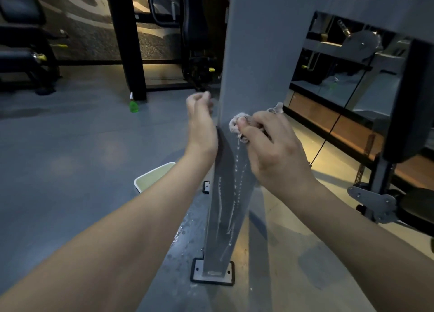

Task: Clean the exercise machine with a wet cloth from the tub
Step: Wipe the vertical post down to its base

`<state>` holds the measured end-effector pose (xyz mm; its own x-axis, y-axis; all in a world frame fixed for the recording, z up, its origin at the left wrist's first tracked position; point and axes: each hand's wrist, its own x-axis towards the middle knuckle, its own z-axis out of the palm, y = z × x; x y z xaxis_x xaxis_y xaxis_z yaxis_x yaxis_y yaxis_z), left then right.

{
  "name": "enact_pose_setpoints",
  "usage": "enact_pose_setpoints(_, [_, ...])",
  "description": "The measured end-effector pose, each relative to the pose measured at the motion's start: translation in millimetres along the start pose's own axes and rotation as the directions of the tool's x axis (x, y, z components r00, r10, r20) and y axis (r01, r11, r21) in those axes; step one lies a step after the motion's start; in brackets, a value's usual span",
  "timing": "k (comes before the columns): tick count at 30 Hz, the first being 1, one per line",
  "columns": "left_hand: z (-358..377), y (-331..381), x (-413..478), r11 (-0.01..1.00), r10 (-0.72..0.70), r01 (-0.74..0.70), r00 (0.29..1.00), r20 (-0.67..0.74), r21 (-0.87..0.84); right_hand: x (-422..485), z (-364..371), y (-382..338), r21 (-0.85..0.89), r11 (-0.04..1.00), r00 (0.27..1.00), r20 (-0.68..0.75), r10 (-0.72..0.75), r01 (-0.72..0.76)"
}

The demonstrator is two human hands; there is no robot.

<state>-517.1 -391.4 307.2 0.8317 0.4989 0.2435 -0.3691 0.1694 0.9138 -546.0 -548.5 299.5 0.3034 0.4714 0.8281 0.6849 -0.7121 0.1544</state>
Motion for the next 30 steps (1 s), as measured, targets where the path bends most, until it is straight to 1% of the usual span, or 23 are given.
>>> enact_pose_setpoints(2, [10, 31, 2, 0.983, 0.16, -0.17, 0.978, 0.133, 0.063, 1, 0, -2, 0.006, 1.0, 1.0, 0.003, 0.029, -0.029])
enact_pose_setpoints(4, [20, 52, 2, 0.943, 0.255, -0.296, 0.936, 0.243, 0.151, 2, -4, -2, 0.024, 0.999, 0.999, 0.032, 0.036, -0.036])
enact_pose_setpoints(6, [24, 59, 4, 0.908, 0.309, -0.366, 0.914, 0.262, 0.204, 6, -14, 3, 0.047, 0.999, 0.997, 0.074, -0.002, -0.002])
enact_pose_setpoints(8, [24, 58, 3, 0.884, 0.338, -0.4, 0.905, 0.258, 0.242, 10, -25, 8, 0.052, 0.998, 0.996, 0.085, -0.026, 0.022])
enact_pose_setpoints(11, [24, 57, 5, 0.873, 0.327, -0.405, 0.899, 0.29, 0.272, 17, -27, 8, 0.024, 1.0, 1.0, 0.011, 0.018, -0.018])
enact_pose_setpoints(14, [22, 57, 9, 0.862, 0.319, -0.418, 0.887, 0.335, 0.287, 11, -8, -4, -0.016, 0.999, 0.998, -0.054, 0.044, -0.045])
enact_pose_setpoints(15, [21, 57, 9, 0.859, 0.317, -0.421, 0.885, 0.341, 0.293, 4, -1, -7, -0.027, 0.999, 0.999, -0.041, 0.035, -0.036])
enact_pose_setpoints(18, [20, 61, 7, 0.864, 0.273, -0.392, 0.892, 0.361, 0.315, -25, 7, -13, -0.028, 0.999, 0.994, 0.108, -0.036, 0.039])
enact_pose_setpoints(20, [21, 65, 1, 0.87, 0.252, -0.374, 0.897, 0.363, 0.321, -28, 0, -13, -0.015, 0.997, 0.988, 0.132, -0.078, 0.081])
enact_pose_setpoints(22, [21, 67, -1, 0.876, 0.243, -0.362, 0.902, 0.358, 0.319, -17, -8, -11, -0.002, 0.998, 0.994, 0.089, -0.061, 0.062])
enact_pose_setpoints(24, [21, 64, 0, 0.882, 0.245, -0.355, 0.907, 0.342, 0.31, -1, -11, -6, -0.011, 1.0, 1.0, -0.018, 0.001, -0.001])
enact_pose_setpoints(26, [21, 61, 2, 0.887, 0.233, -0.342, 0.912, 0.338, 0.312, -2, -3, -7, -0.027, 0.999, 0.999, -0.042, 0.03, -0.031])
enact_pose_setpoints(30, [19, 61, 2, 0.882, 0.216, -0.336, 0.912, 0.347, 0.332, -32, 12, -24, 0.003, 0.999, 0.993, 0.108, -0.038, 0.038])
